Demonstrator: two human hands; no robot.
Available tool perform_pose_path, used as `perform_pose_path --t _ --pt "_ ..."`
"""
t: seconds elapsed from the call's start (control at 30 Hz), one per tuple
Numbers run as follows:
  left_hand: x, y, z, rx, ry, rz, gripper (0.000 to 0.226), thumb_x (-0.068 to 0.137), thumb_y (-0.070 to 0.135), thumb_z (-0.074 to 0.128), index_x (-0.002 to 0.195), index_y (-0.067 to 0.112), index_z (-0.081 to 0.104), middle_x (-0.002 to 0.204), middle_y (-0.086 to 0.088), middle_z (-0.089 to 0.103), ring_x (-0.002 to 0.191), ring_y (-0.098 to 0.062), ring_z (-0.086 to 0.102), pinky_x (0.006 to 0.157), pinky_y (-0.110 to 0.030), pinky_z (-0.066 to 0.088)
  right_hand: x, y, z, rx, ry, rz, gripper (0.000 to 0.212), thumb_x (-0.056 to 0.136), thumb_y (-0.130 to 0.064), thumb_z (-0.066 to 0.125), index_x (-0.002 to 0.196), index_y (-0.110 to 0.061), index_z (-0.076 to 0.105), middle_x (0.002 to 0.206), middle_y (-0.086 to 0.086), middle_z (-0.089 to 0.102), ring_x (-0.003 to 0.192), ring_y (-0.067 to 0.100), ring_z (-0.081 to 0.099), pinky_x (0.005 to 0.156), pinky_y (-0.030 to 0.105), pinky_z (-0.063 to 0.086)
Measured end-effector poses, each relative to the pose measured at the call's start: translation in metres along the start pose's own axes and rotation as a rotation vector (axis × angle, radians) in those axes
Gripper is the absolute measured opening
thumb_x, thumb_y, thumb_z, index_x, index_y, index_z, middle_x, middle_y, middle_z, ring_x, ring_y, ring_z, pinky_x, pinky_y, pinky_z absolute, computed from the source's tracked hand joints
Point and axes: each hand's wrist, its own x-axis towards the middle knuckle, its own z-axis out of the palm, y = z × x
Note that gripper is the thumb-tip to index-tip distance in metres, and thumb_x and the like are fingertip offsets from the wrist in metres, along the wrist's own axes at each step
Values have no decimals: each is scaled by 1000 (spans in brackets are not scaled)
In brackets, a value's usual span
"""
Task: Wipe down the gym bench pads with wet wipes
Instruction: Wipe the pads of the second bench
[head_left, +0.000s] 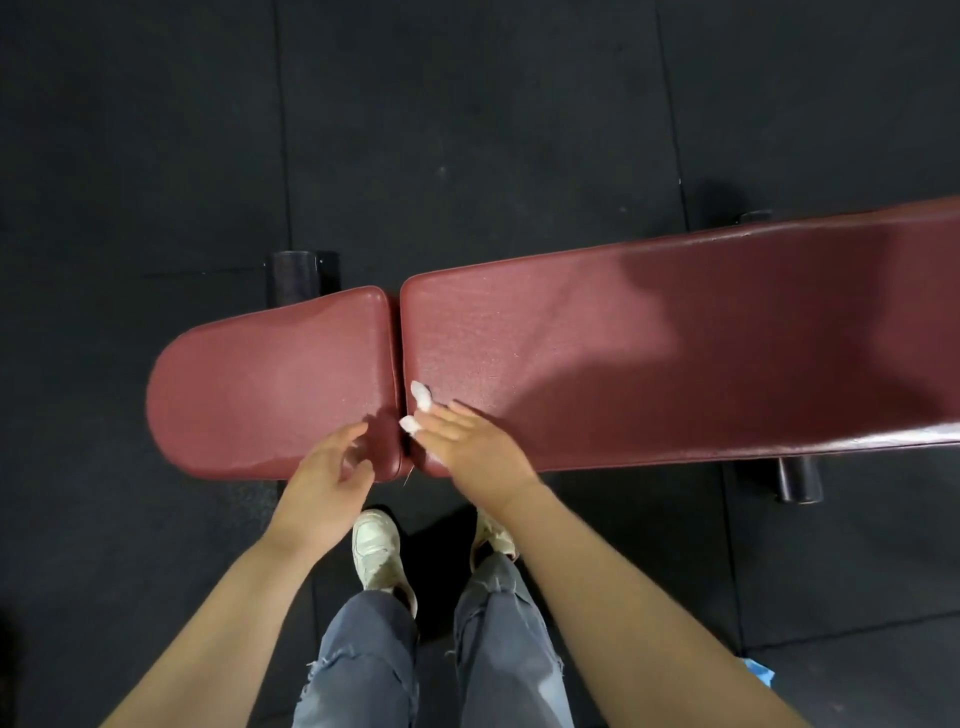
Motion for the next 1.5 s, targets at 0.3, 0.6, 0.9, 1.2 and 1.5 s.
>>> perform_pose_path --t 0.3,0.6,0.9,1.2,1.5 --pt "-8 0 23 17 -84 97 51 99 18 50 148 26 41 152 8 42 139 -9 37 107 -20 23 -172 163 -116 -337 671 942 44 90 6 46 127 -18 52 124 10 58 102 32 53 92 51 49" --pt "-10 -16 12 30 -42 83 50 97 15 53 146 24 46 144 4 52 129 -11 48 104 -23 34 4 -21 23 -147 21 47 52 87 3 48 136 -13 50 145 3 48 135 20 42 117 36 27" --pt "-21 -27 14 43 -117 124 51 100 22 49 149 30 39 155 12 36 142 -7 32 107 -21 23 -170 118 -59 -279 713 832 43 93 8 46 131 -12 53 126 10 57 109 31 54 102 50 42" --pt "-33 -33 11 34 -81 158 50 99 17 53 147 27 42 148 12 44 124 8 33 98 -11 26 -13 -28 66 -131 207 55 65 78 8 63 138 -15 52 147 0 47 137 19 43 119 36 26" --pt "-41 -30 29 -27 -50 65 51 99 20 51 148 30 41 152 14 39 125 11 33 105 -20 23 -220 140 -46 -245 791 572 38 101 1 41 127 -13 64 136 5 59 121 36 57 113 42 34"
